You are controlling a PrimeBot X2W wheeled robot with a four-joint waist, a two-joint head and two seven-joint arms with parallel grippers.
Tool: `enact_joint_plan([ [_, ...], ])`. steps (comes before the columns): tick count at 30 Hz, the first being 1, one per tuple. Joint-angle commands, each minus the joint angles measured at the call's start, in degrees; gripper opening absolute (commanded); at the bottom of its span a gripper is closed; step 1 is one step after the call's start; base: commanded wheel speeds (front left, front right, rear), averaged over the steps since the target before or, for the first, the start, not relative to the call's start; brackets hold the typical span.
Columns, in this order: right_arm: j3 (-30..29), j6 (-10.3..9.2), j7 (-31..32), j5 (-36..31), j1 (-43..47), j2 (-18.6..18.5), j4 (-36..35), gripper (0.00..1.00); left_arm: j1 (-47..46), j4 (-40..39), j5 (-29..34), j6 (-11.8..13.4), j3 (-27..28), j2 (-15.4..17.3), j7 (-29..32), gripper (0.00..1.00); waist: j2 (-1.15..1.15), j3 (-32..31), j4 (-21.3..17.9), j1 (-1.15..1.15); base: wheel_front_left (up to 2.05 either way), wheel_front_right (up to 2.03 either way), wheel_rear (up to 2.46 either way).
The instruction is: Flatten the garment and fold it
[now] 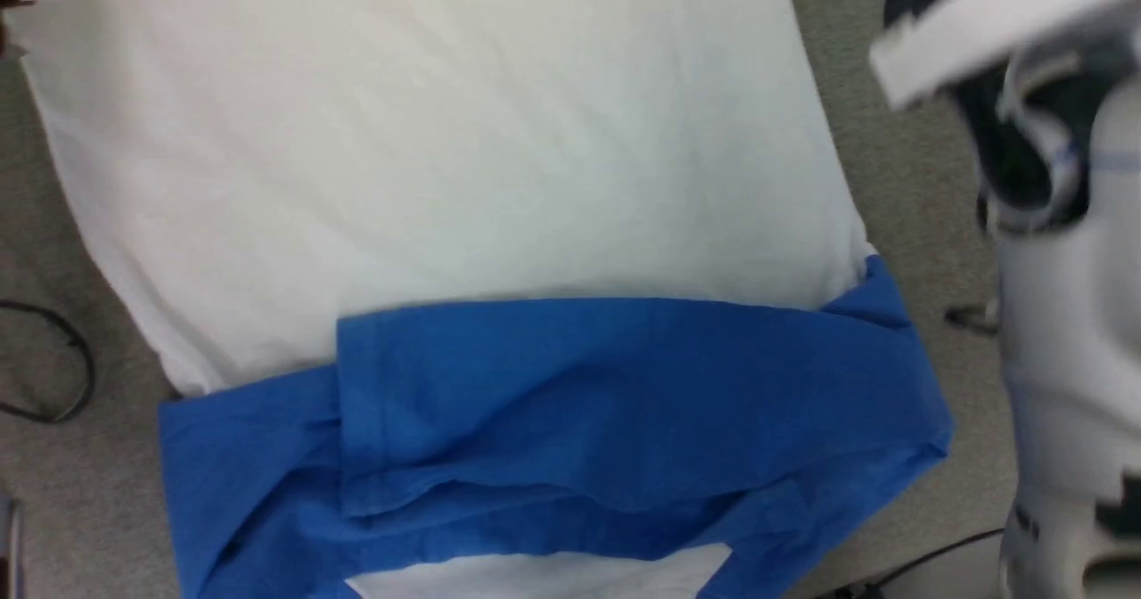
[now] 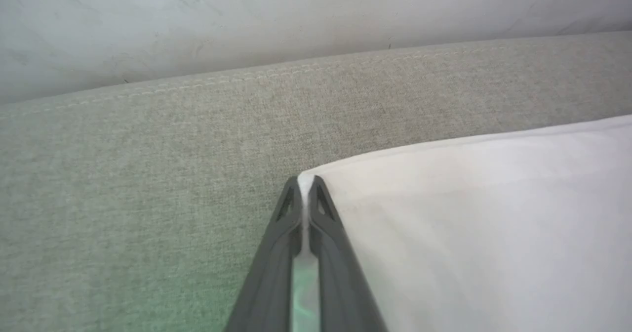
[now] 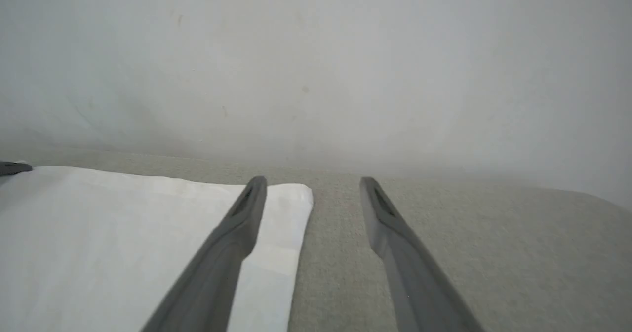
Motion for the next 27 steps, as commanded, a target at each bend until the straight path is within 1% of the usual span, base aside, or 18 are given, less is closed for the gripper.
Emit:
enact_joint_plan([
  [1,-0.68,-0.05,1.50,0.99,-2.64,0.14,2.17,1.00,0.09,0.73,-0.55,-0.69,-0.93,-1.33,-0.16,0.00,0.00,0.64,1.80,0.00,0.00,0.00,0.00],
  [3,-2.40,-0.05,4.54,2.99,-8.45,0.14,7.49,1.00,-0.84,1.07,-0.86,-1.15,-1.45,-2.55,-1.37,0.00,0.00,1.07,3.19,0.00,0.00,0.00,0.00],
  [6,-5.57,-0.05,8.46,3.86,-16.26,0.14,16.18,1.00,-2.18,1.86,-1.31,-1.90,-2.32,-4.38,-3.00,0.00,0.00,1.77,5.28,0.00,0.00,0.00,0.00],
  [9,-7.73,-0.05,13.70,1.72,-22.00,0.14,24.31,1.00,-3.43,2.72,-1.63,-2.72,-3.31,-5.94,-4.12,0.00,0.00,2.42,7.40,0.00,0.00,0.00,0.00],
  [12,-9.13,-0.05,18.65,-2.19,-26.44,0.14,30.52,1.00,-4.67,3.41,-1.66,-3.48,-4.08,-6.84,-5.31,0.00,0.00,3.20,8.79,0.00,0.00,0.00,0.00],
  [15,-9.94,-0.05,22.77,-6.01,-29.22,0.14,34.86,1.00,-5.62,3.93,-1.78,-4.34,-4.63,-7.45,-6.62,0.00,0.00,3.77,9.68,0.00,0.00,0.00,0.00],
  [18,-10.61,-0.05,25.67,-10.20,-31.01,0.14,37.53,1.00,-6.33,4.45,-1.90,-5.01,-5.13,-8.03,-7.71,0.00,0.00,4.20,10.45,0.00,0.00,0.00,0.00],
  [21,-11.22,-0.05,27.77,-11.79,-32.18,0.14,39.38,1.00,-6.92,5.09,-2.15,-5.51,-5.55,-8.64,-8.48,0.00,0.00,4.41,11.02,0.00,0.00,0.00,0.00],
  [22,-11.16,-0.05,28.77,-12.47,-32.44,0.14,40.00,0.66,-7.09,5.32,-2.18,-5.66,-5.72,-8.78,-8.65,0.00,0.00,4.48,11.15,0.00,0.00,0.00,0.00],
  [23,-11.06,-0.05,29.87,-13.24,-32.64,0.14,40.55,0.40,-7.24,5.58,-2.21,-5.76,-5.85,-8.92,-8.83,0.00,0.00,4.51,11.24,0.00,0.00,0.00,0.00],
  [24,-11.01,-0.05,30.91,-13.99,-32.78,0.14,40.92,0.21,-7.37,5.83,-2.25,-5.84,-5.95,-9.03,-9.01,0.00,0.00,4.53,11.29,0.00,0.00,0.00,0.00],
  [25,-11.00,-0.05,31.80,-14.63,-32.91,0.14,41.12,0.06,-7.49,6.11,-2.28,-5.95,-6.06,-9.12,-9.19,0.00,0.00,4.53,11.33,0.00,0.00,0.00,0.00],
  [26,-11.18,-0.05,32.39,-15.06,-33.03,0.14,41.14,0.00,-7.62,6.31,-2.32,-6.12,-6.16,-9.18,-9.45,0.00,0.00,4.54,11.35,0.00,0.00,0.00,0.00],
  [27,-11.36,-0.05,32.92,-15.50,-33.07,0.14,41.10,0.00,-7.72,6.40,-2.31,-6.46,-6.26,-9.15,-10.05,0.00,0.00,4.53,11.34,0.00,0.00,0.00,0.00],
])
